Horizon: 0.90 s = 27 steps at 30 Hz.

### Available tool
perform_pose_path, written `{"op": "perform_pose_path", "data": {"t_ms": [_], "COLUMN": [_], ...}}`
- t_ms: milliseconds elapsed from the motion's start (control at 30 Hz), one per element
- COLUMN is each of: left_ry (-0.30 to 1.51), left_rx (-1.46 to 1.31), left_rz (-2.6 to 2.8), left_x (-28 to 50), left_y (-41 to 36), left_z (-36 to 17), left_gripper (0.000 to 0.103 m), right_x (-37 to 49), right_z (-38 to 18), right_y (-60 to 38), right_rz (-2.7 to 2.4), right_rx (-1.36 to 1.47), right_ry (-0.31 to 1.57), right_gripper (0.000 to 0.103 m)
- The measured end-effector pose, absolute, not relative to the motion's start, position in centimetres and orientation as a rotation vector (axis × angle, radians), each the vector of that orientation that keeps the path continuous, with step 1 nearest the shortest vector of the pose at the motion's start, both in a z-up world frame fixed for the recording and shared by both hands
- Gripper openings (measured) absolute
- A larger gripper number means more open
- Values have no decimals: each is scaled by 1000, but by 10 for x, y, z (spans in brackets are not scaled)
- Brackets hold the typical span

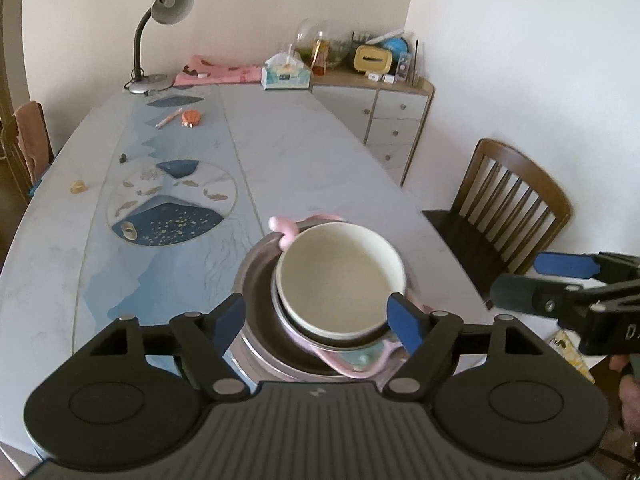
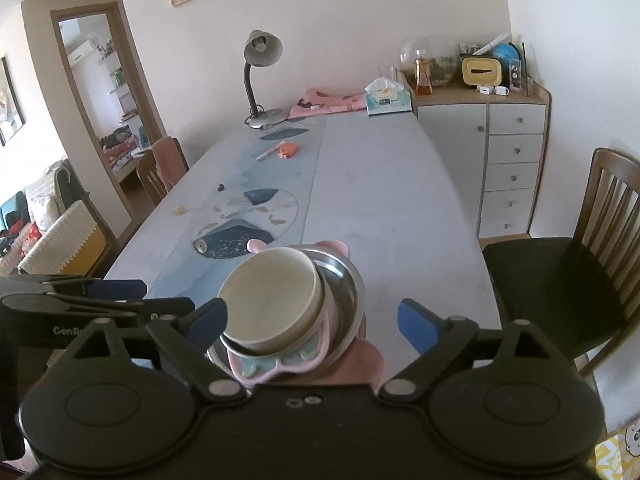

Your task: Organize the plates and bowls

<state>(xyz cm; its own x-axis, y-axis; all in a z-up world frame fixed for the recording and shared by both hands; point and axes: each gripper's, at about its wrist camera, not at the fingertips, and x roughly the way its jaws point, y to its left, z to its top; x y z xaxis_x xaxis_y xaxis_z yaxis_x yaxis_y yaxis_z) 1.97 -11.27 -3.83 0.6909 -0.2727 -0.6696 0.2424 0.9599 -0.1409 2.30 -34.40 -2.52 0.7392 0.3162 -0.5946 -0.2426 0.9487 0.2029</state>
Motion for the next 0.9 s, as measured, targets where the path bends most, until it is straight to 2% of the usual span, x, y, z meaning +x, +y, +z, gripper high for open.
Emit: {"op": "perform_pose_path", "data": {"t_ms": [100,167,233,900], "left_ry": [726,710,696,670], "left_rx": [-53,-59,-75,-87], "left_rz": [-274,-257,-240,-149], "left_x": [8,0,-6,-43], "left_y": [-118,-121,-122,-134], "left_z": [-35,-34,-33,-20], "left_gripper": [84,98,102,102], "right_x": [12,4,-3,-26], "right_z": [-24,-23,-22,-14], "right_y": [-346,-347,-349,-358], "right_rz": [311,314,318,308], "right_rx": [106,103,104,140], "right_ry": [653,639,631,586], "right_gripper": [100,102,103,103]}}
